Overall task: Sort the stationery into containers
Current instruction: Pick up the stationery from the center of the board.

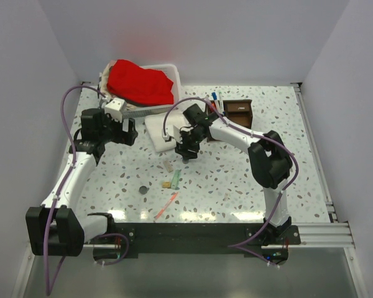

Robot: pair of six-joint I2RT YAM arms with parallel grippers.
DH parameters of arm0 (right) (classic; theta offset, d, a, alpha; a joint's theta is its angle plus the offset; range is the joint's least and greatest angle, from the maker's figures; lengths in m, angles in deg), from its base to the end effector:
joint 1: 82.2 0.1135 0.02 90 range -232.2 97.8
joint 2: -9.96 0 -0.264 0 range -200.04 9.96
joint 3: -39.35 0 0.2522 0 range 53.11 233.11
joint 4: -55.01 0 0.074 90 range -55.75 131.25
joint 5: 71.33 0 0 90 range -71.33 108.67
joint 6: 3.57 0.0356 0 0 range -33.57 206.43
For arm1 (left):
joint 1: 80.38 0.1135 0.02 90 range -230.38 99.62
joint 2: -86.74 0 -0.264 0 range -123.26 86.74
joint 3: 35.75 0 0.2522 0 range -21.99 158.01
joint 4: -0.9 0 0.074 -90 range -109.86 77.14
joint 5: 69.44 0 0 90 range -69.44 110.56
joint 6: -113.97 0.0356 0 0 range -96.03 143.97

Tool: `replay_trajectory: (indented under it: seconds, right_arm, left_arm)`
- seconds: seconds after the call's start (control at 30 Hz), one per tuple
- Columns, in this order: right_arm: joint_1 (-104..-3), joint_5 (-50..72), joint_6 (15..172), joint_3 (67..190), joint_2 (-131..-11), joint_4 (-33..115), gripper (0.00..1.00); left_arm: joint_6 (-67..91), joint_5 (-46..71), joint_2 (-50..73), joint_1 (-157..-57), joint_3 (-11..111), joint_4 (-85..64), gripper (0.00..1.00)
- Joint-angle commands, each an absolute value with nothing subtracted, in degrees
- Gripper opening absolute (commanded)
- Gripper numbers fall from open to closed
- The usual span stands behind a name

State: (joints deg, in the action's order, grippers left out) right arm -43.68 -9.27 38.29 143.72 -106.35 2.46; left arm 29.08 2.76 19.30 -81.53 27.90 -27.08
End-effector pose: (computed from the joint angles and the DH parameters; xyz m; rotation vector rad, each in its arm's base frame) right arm 0.3254 0.2803 0.2028 -1.8903 1.7905 0.5951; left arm 0.2618 -0.0161 0.2838 0.2977 2.0879 -0.2884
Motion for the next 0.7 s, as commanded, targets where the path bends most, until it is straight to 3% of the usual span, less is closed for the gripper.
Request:
replay_trajectory:
  seconds: [0.0, 0.3, 0.57, 0.67]
  right_arm:
    - [-43.5, -8.6, 37.2, 143.2, -106.9, 2.5, 0.56]
    - [-43.5, -9.0, 37.2, 143.5, -107.5, 2.5, 0.48]
    - [-43.4, -9.4, 36.6, 145.7, -106.1, -0.9, 0.25]
    - [-42.9, -10.3, 36.7, 149.5, -103.3, -4.7, 0.22]
  left_arm:
    - [28.5, 2.1, 19.4, -81.0, 28.0, -24.1, 1.00]
    - [28.5, 1.9, 19.1, -81.1, 27.9, -23.9, 1.00]
    - [28.5, 1.8, 19.0, -81.1, 27.7, -23.4, 1.00]
    - [28.6, 2.6, 19.2, -81.1, 27.3, -22.7, 1.00]
